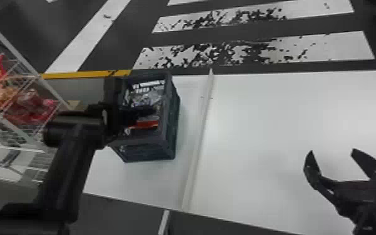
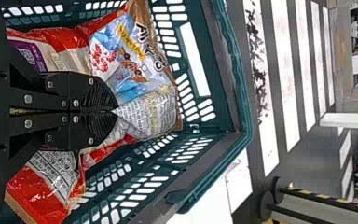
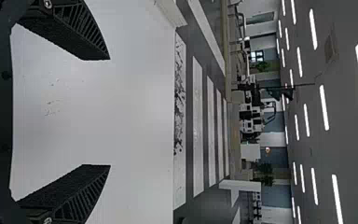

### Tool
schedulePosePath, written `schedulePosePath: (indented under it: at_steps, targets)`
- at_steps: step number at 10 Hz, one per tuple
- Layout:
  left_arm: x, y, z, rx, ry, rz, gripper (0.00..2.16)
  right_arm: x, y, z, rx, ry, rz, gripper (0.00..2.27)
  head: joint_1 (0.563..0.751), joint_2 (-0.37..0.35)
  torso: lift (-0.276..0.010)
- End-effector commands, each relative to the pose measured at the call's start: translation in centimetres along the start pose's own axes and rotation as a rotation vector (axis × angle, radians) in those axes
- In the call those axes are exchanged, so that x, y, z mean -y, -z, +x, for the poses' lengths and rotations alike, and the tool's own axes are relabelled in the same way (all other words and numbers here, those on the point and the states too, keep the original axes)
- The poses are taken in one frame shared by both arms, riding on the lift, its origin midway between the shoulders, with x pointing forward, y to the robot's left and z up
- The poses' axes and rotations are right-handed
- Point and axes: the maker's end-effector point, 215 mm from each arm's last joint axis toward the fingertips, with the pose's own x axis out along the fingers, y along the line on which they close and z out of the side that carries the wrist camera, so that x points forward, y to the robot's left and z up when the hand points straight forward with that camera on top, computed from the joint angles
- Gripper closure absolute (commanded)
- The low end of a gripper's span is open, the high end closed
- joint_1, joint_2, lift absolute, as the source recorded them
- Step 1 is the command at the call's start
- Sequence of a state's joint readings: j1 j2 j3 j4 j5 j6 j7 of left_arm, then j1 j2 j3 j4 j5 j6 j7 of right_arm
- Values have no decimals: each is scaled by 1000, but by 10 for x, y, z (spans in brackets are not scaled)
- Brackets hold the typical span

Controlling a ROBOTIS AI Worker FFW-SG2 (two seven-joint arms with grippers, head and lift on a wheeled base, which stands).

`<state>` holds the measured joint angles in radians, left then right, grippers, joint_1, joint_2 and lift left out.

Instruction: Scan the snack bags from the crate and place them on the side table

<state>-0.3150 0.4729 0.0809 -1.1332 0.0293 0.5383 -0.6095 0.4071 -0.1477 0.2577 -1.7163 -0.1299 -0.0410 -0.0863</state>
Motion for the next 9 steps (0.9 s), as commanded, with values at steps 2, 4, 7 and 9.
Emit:
schedulePosePath:
  at_steps: [2, 4, 7, 9]
  targets:
    - [-2, -12, -9, 60, 26, -61, 2135, -5, 2, 0, -7, -4, -1, 49, 695, 331, -81]
    - [-1, -21, -15, 109, 60, -103, 2135, -6, 1, 1, -6, -5, 2, 49, 695, 334, -81]
    - [-2, -41, -32, 190, 111, -172, 2135, -7, 3, 4, -17, -7, 0, 53, 695, 333, -81]
    - [-3, -49, -43, 222, 133, -209, 2135, -8, 3, 5, -18, -8, 0, 53, 695, 333, -81]
